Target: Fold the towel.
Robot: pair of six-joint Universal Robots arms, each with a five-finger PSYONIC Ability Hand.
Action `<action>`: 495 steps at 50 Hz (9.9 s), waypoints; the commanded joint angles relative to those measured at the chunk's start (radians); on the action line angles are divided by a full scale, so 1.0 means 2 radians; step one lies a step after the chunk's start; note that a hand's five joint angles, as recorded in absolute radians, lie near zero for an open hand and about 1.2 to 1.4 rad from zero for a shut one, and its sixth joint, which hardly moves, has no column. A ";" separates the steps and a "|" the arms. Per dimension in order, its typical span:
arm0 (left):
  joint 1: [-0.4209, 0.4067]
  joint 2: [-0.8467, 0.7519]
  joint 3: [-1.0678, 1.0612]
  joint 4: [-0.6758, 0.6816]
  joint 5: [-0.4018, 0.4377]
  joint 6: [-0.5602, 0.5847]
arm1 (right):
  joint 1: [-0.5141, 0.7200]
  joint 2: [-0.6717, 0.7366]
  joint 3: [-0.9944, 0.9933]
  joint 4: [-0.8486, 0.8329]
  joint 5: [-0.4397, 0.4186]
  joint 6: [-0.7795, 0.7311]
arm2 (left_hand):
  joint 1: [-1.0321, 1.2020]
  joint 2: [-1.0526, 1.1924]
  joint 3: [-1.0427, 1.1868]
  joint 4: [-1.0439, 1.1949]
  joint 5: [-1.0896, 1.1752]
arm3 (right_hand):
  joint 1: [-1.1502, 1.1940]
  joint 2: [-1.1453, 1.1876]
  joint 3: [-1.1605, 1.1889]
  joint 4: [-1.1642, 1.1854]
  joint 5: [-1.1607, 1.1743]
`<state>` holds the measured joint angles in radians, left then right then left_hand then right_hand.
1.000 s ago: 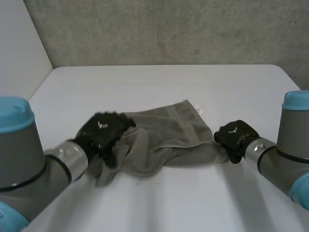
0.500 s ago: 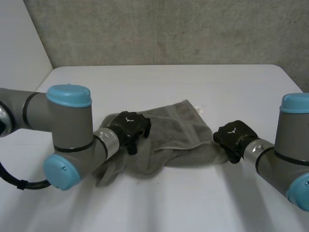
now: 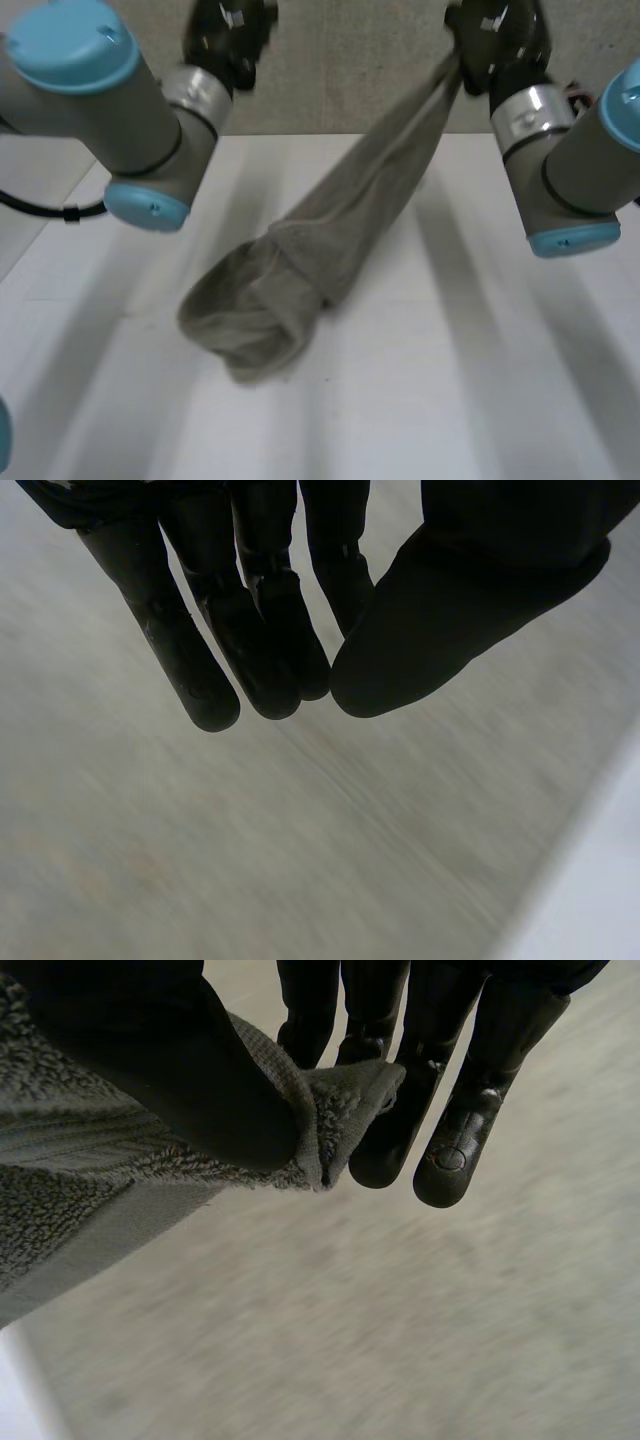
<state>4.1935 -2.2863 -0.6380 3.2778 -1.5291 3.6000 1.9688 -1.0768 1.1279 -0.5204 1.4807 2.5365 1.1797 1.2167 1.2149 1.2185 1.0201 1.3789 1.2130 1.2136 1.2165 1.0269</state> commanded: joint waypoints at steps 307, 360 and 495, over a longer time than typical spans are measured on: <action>0.110 0.440 -0.654 0.006 0.024 0.127 | -0.171 -0.225 0.192 0.415 -0.082 -0.023 | 0.108 0.090 0.091 0.089 0.101 | 0.009 0.092 0.091 0.090 0.097; 0.119 0.173 -0.167 0.105 0.072 -0.074 | -0.107 -0.069 -0.032 0.082 -0.032 0.008 | 0.108 0.090 0.091 0.089 0.101 | 0.009 0.092 0.091 0.090 0.097; 0.112 0.097 -0.419 -0.067 0.122 0.107 | -0.164 0.121 -0.039 0.416 -0.090 0.123 | 0.108 0.090 0.091 0.089 0.101 | -0.396 -0.313 -0.313 -0.315 -0.307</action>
<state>4.4164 -2.1075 -1.4640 3.1424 -1.2856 3.8150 1.6407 -0.9029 1.0909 0.3036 1.3054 2.7565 1.1572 1.2184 1.2171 1.2196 1.0348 0.5478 0.4765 0.4772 0.4772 0.2991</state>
